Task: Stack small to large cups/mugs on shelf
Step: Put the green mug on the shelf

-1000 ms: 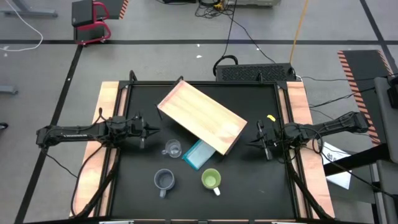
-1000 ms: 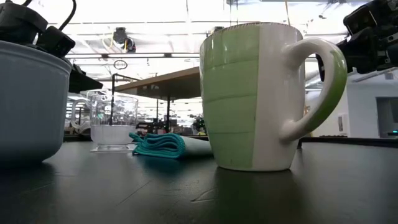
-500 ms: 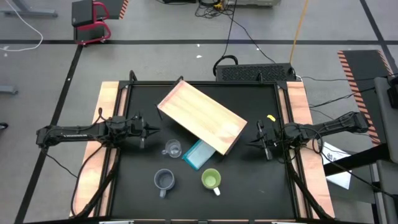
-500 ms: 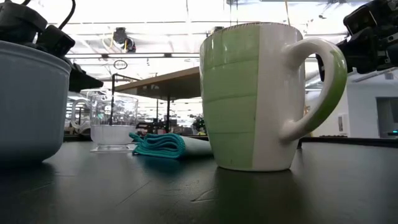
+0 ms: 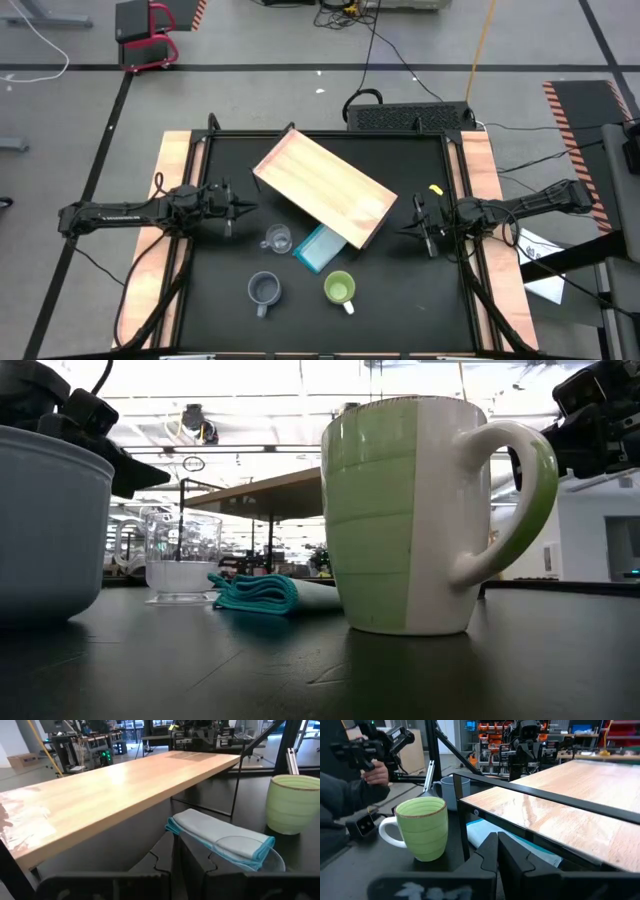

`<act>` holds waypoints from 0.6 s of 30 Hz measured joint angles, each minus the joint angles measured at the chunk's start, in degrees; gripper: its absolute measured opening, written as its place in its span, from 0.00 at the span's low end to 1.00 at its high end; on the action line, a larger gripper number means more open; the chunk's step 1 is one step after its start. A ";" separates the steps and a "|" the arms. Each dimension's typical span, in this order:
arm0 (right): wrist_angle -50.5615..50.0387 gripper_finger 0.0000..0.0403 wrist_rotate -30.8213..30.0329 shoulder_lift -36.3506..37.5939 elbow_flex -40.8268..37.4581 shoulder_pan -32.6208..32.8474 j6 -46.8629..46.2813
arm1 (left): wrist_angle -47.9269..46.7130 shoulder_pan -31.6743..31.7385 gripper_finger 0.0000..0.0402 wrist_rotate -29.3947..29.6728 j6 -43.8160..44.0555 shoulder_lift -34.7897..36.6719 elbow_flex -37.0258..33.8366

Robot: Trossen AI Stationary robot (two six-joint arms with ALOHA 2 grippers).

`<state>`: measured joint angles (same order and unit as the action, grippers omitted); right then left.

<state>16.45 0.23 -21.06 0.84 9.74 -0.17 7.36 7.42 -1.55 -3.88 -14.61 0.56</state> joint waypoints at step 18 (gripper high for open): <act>0.02 0.00 0.01 -0.01 -0.01 0.00 -5.24 | 0.04 0.00 0.08 0.12 0.09 0.02 0.00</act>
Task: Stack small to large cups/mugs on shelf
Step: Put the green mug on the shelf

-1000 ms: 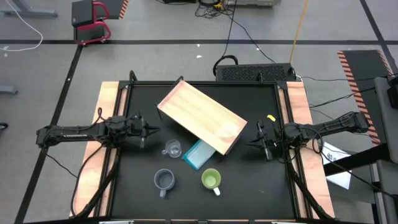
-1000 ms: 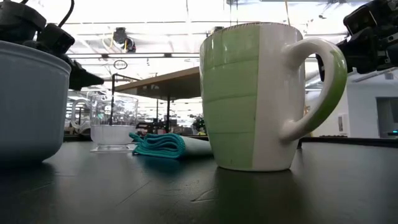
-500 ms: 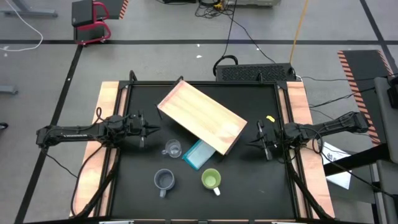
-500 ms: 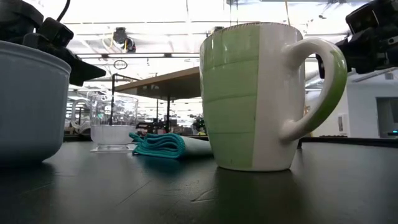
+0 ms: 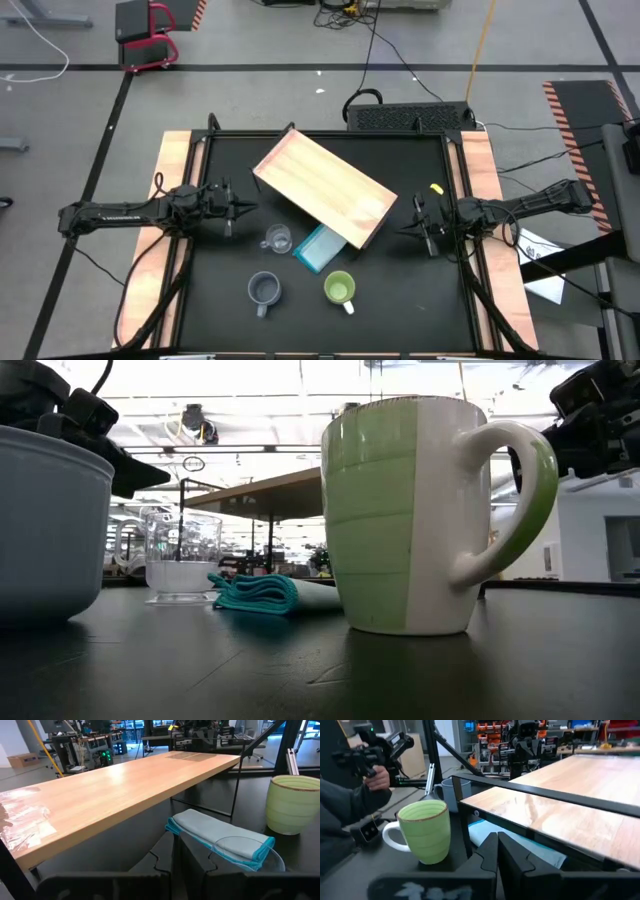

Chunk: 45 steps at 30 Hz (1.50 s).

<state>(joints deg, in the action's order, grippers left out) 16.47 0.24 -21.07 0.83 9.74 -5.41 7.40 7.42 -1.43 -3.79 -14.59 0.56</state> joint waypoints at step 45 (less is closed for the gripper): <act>8.70 0.00 -3.38 -32.94 28.10 21.38 19.62 | 0.13 0.00 0.08 0.02 3.22 0.00 0.06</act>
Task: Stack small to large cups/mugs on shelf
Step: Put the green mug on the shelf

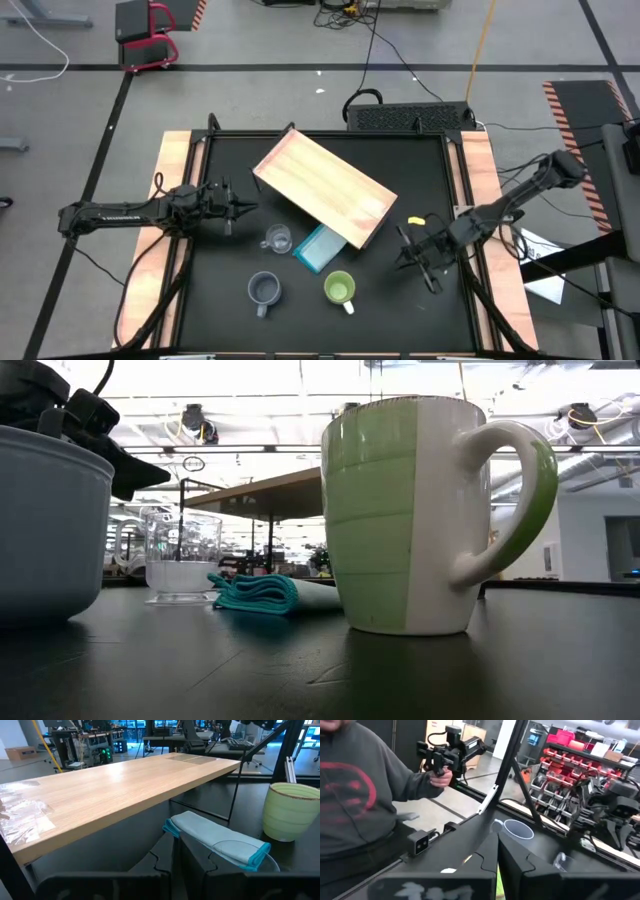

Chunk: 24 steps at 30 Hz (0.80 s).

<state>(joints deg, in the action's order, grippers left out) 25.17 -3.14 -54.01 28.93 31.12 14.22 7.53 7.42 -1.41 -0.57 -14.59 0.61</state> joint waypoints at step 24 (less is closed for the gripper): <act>16.13 0.00 -23.12 -16.81 4.11 15.66 -0.70 | -0.07 0.00 0.08 -0.02 1.47 -0.02 0.01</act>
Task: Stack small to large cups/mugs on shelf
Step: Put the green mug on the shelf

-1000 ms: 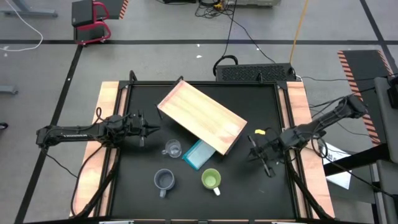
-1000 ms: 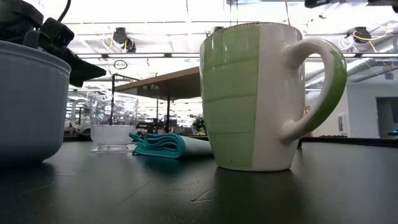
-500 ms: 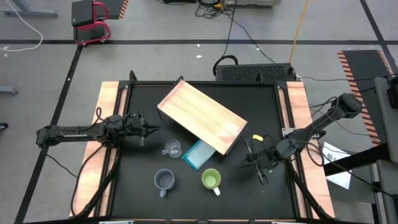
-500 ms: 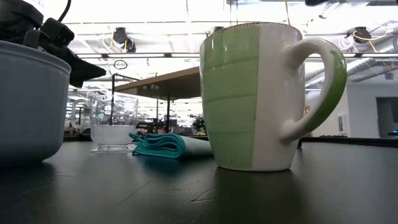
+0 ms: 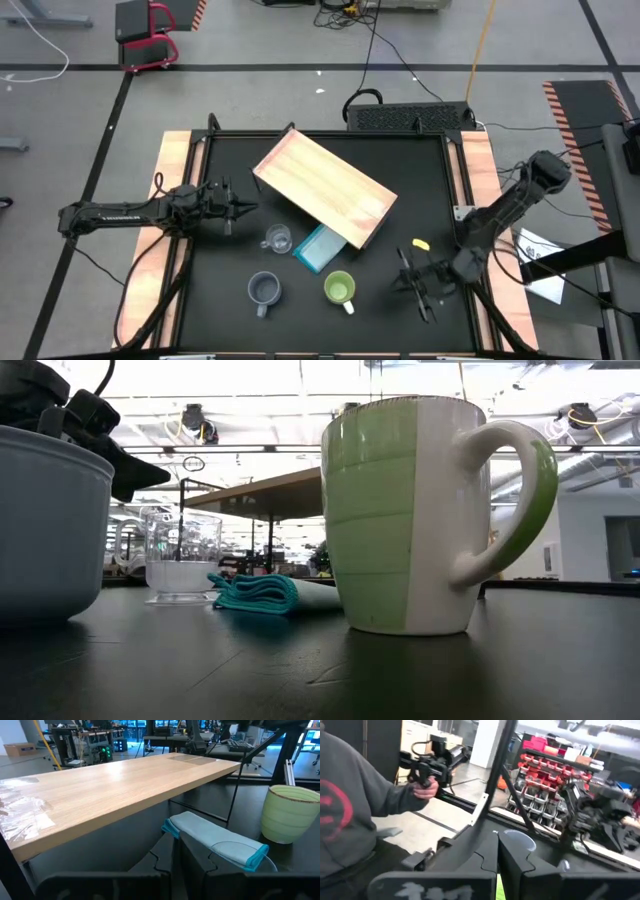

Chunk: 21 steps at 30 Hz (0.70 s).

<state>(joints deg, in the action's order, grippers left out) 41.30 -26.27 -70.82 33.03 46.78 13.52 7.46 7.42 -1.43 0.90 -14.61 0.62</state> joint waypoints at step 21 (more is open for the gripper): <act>-3.08 0.00 -17.26 -17.30 11.56 4.22 -4.85 | 0.09 0.00 0.08 -0.07 0.95 0.02 0.00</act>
<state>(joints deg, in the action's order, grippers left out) 38.22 -43.53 -88.12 44.59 51.00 8.67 7.55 7.42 -1.50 1.85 -14.59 0.62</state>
